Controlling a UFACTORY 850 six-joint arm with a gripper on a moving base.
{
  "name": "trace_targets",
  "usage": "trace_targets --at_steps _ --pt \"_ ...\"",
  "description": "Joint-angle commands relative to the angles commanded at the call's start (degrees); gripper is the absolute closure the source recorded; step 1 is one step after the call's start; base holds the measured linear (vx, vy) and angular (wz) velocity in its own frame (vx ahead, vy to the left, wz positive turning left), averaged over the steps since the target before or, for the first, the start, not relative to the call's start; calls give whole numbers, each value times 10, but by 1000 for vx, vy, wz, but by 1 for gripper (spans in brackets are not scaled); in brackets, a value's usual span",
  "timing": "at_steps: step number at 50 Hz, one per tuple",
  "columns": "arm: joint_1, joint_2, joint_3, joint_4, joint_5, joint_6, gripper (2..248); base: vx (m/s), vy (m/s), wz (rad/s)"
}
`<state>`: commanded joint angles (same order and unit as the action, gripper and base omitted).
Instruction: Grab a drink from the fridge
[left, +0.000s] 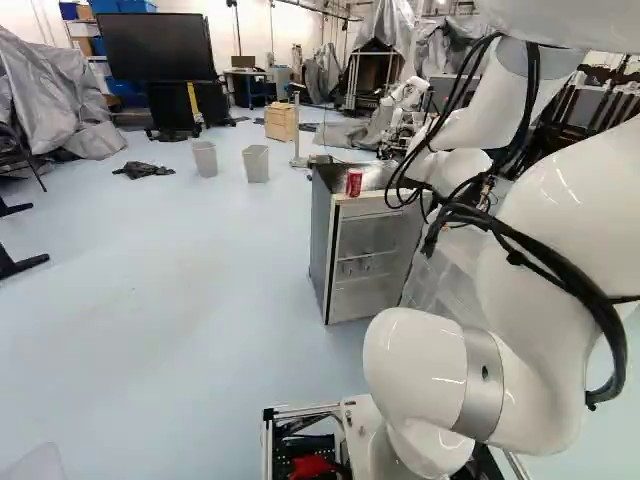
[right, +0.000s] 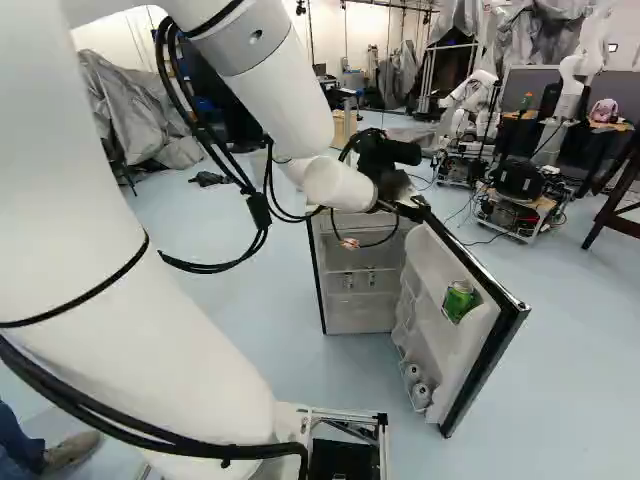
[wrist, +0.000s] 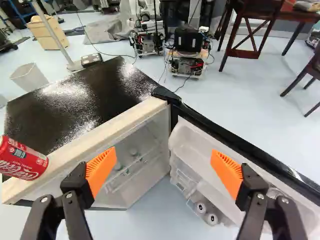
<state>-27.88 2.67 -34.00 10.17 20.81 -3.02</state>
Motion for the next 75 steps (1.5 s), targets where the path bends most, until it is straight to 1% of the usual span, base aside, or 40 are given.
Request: trace_targets --at_steps 43,63,75 --pt "-73 -6 -67 56 -162 0 3 0 0 0" --pt "-105 -39 -103 80 -233 0 3 0 0 0" --pt "-124 -60 -125 82 -242 0 3 0 0 0"
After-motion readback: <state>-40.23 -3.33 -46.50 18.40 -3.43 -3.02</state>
